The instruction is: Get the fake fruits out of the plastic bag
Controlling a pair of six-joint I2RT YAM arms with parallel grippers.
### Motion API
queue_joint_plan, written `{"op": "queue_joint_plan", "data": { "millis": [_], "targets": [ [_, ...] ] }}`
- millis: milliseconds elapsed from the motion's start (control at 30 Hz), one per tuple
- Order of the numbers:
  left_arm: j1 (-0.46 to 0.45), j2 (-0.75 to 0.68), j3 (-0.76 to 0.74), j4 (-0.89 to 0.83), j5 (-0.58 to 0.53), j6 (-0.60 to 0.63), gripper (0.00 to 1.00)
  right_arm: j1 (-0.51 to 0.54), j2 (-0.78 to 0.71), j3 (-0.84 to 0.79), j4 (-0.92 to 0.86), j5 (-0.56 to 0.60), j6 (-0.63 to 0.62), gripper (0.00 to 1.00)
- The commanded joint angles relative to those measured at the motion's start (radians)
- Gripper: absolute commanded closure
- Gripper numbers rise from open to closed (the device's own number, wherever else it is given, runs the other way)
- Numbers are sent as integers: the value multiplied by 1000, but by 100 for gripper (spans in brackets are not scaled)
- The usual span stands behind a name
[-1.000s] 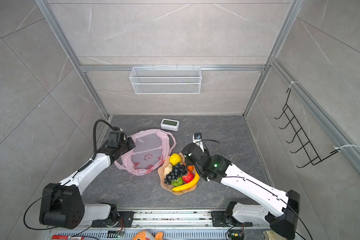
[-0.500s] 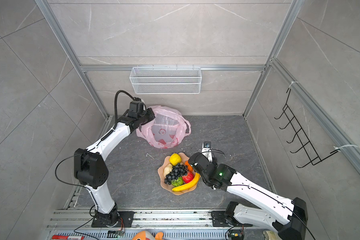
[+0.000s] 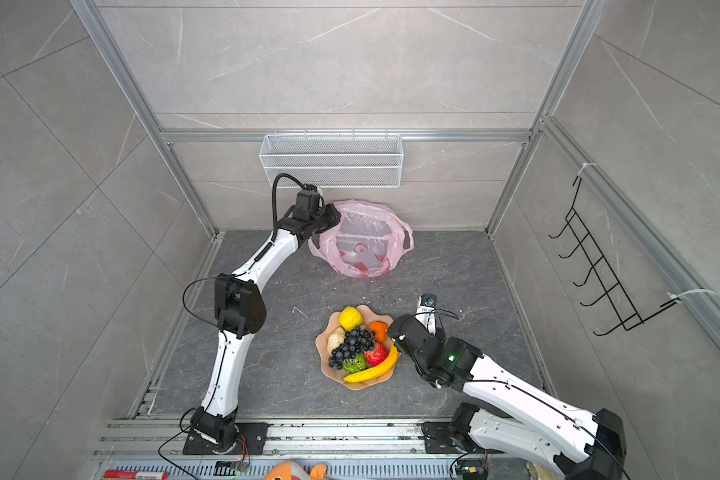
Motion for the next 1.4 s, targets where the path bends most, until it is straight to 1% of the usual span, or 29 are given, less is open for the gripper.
{"op": "queue_joint_plan", "data": {
  "millis": [0, 100, 200, 267, 333, 367, 400, 467, 500, 533, 567, 667, 800, 900, 1000, 1100, 1200, 1267, 1367],
  "targets": [
    [-3, -1, 56, -33, 49, 65, 58, -5, -57, -41, -5, -53, 53, 28],
    [-11, -60, 22, -86, 22, 124, 44, -5, -121, -75, 23, -76, 60, 28],
    [-14, -152, -28, -185, -27, 162, 34, -5, -164, -99, 44, -89, 55, 25],
    [-19, -233, -100, -249, -73, 195, 30, -7, -174, -97, 30, -98, 55, 25],
    [-27, -374, -279, -236, -129, 209, 24, -7, -197, -101, 18, -120, 39, 21],
    [-28, -458, -408, -198, -137, 212, 22, -8, -220, -110, 17, -136, 28, 19],
    [-28, -547, -535, -163, -147, 209, 21, -9, -244, -120, 9, -141, 29, 15],
    [-28, -694, -745, -118, -166, 202, 20, -14, -288, -145, 7, -153, 29, 6],
    [-29, -768, -845, -103, -177, 195, 20, -16, -308, -161, 15, -168, 29, 3],
    [-28, -830, -930, -88, -186, 186, 20, -19, -321, -174, 23, -180, 35, 2],
    [-28, -896, -1047, -63, -185, 168, 19, -21, -334, -187, 34, -195, 46, 0],
    [-28, -1068, -1318, 20, -167, 118, 19, -30, -354, -234, 96, -252, 83, 0],
    [-28, -1216, -1571, 91, -78, 31, 18, -45, -380, -310, 219, -351, 131, 0],
    [-29, -1292, -1706, 150, 22, -43, 19, -51, -411, -377, 277, -381, 176, 0],
    [-45, -1350, -1807, 204, 76, -109, 18, -56, -453, -459, 364, -406, 253, 0],
    [-75, -1393, -1886, 263, 98, -169, 18, -56, -483, -535, 438, -415, 326, 0],
    [-124, -1398, -1935, 302, 100, -208, 18, -58, -501, -596, 512, -414, 371, 0],
    [-159, -1396, -1959, 323, 88, -236, 19, -58, -498, -624, 568, -421, 381, 0],
    [-194, -1389, -1982, 352, 72, -269, 23, -58, -461, -657, 681, -439, 397, 0]
  ]
}}
